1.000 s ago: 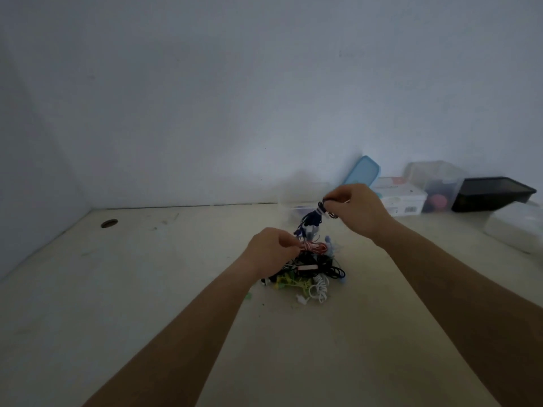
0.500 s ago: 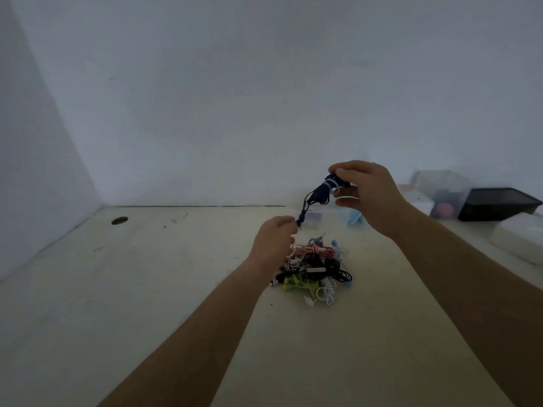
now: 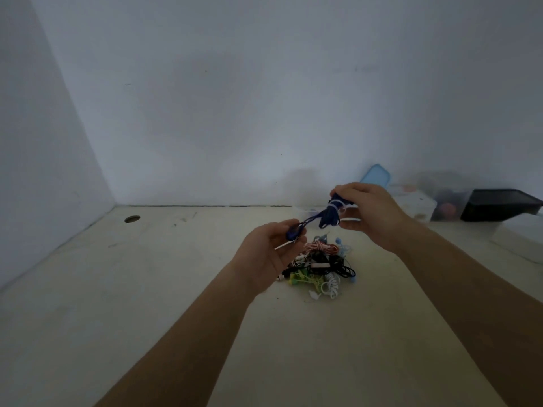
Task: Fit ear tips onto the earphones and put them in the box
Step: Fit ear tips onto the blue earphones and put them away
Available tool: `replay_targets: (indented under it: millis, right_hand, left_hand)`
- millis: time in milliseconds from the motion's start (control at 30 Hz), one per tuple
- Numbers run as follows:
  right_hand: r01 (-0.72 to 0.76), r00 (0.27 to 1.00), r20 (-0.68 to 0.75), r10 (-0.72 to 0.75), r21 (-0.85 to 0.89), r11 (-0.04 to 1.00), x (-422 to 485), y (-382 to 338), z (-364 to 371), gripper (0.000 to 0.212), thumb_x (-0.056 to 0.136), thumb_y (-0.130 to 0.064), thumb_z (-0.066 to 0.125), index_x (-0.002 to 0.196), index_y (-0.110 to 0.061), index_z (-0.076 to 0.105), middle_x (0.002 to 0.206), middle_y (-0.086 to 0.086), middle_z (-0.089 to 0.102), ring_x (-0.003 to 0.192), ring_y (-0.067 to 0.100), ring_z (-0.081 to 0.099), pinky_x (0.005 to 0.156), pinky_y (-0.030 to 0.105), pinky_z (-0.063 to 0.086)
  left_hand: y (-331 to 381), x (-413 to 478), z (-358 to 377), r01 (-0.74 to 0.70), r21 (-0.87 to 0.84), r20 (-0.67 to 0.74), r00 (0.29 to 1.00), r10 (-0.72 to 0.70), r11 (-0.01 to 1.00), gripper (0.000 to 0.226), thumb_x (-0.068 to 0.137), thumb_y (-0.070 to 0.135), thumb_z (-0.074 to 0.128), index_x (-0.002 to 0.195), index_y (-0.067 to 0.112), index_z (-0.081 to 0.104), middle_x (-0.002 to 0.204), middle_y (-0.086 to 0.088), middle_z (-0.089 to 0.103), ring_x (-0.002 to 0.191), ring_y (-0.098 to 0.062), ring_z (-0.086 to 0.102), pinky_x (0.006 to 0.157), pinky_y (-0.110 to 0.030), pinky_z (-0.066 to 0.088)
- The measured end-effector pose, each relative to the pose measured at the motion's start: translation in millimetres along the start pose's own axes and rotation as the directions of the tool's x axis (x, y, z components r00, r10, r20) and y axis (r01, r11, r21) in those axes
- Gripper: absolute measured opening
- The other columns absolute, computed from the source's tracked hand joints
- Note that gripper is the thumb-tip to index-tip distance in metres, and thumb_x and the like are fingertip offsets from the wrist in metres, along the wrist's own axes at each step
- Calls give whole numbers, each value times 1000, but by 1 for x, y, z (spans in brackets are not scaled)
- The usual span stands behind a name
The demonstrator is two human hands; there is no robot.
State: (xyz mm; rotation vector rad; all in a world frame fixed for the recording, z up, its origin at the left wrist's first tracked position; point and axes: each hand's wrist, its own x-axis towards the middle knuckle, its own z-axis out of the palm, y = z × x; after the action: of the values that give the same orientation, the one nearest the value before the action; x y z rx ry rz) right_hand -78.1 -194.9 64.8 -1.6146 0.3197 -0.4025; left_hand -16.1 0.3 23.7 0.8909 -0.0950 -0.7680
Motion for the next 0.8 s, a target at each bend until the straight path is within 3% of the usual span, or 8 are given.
replay_targets:
  millis: [200, 267, 367, 433, 500, 567, 667, 800]
  right_hand:
    - [-89, 978, 163, 134, -255, 963, -16, 25, -5, 18, 94, -23, 63, 91, -10, 75, 87, 12, 71, 78, 25, 66, 82, 43, 58]
    - [-69, 966, 200, 167, -422, 904, -24, 35, -2, 16, 94, -25, 64, 93, -12, 75, 93, 14, 72, 79, 24, 66, 74, 38, 57]
    - [10, 933, 285, 220, -630, 777, -35, 47, 4, 19, 95, -23, 63, 95, -6, 71, 73, 12, 61, 59, 16, 55, 57, 28, 46]
    - [103, 900, 341, 271, -771, 628, -45, 52, 7, 21, 95, -27, 61, 94, -8, 70, 71, 3, 60, 57, 13, 56, 57, 27, 46]
    - [231, 900, 340, 272, -903, 361, -54, 56, 10, 20, 95, -34, 59, 97, -18, 71, 87, -2, 67, 75, 14, 63, 69, 29, 51]
    - [303, 939, 324, 112, -938, 169, -62, 59, 17, 17, 92, -35, 59, 100, -27, 72, 98, -5, 64, 88, 15, 62, 77, 31, 53]
    - [401, 916, 377, -140, -835, 377, -67, 65, 29, 12, 88, -27, 62, 96, -27, 71, 94, -10, 63, 88, 10, 61, 84, 30, 51]
    - [374, 901, 433, -40, -726, 577, -68, 70, 38, 20, 89, -28, 67, 109, -30, 65, 101, -14, 71, 91, 1, 65, 85, 25, 53]
  left_hand:
    - [-10, -12, -13, -103, 340, -5, 994, 111, 935, 23, 95, -10, 51, 112, -6, 66, 109, -21, 69, 87, -25, 72, 77, -28, 61]
    - [-16, -16, -19, -132, 435, 5, 990, 144, 891, 21, 93, -9, 56, 111, -5, 67, 110, -21, 69, 89, -26, 73, 75, -26, 60]
    - [-28, -21, -26, -131, 597, 11, 988, 155, 792, 20, 89, -6, 64, 109, -3, 67, 103, -21, 72, 90, -28, 74, 74, -25, 60]
    - [-38, -25, -30, -113, 683, 30, 992, 126, 722, 22, 88, -5, 67, 110, -2, 69, 98, -19, 74, 84, -25, 75, 72, -25, 60]
    - [-48, -28, -35, -112, 724, 49, 993, 111, 681, 22, 87, -4, 68, 109, -1, 71, 94, -16, 76, 81, -21, 75, 70, -23, 58]
    - [-55, -29, -40, -119, 736, 53, 992, 118, 667, 23, 87, -3, 69, 109, 1, 73, 89, -12, 76, 80, -17, 74, 71, -22, 58]
    - [-59, -30, -44, -144, 709, 71, 989, 133, 690, 24, 86, -4, 69, 108, 4, 74, 91, -11, 76, 84, -16, 73, 75, -22, 58]
    - [-60, -33, -45, -186, 697, 82, 980, 181, 692, 21, 85, -4, 71, 103, 7, 75, 93, -9, 77, 83, -18, 74, 77, -26, 60]
